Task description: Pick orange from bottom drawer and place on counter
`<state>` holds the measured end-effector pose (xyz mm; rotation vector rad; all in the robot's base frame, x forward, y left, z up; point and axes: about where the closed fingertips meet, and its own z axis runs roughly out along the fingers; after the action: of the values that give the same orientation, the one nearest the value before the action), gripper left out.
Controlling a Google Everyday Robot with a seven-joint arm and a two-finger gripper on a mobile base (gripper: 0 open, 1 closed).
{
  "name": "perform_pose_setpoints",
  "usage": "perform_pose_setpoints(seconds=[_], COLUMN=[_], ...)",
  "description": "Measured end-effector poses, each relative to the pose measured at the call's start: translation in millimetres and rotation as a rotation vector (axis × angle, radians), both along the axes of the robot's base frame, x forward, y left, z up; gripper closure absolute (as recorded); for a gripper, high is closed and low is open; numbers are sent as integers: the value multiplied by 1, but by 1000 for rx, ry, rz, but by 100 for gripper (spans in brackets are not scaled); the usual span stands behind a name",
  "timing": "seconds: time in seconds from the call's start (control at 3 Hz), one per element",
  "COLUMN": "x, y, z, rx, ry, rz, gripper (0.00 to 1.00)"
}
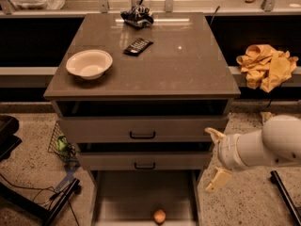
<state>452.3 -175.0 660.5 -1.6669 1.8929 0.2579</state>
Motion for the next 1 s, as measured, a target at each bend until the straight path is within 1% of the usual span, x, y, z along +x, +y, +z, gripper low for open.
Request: perform_pose_setpoints(seconds=[0.33,0.67,1.0], x=[6,6,-5], y=[-1,-1,5], z=[-46,-46,-67], rx=[-24,-24,-9], ry=[-18,-18,-19], rz=[-34,-34,-25], gripper=[0,0,0])
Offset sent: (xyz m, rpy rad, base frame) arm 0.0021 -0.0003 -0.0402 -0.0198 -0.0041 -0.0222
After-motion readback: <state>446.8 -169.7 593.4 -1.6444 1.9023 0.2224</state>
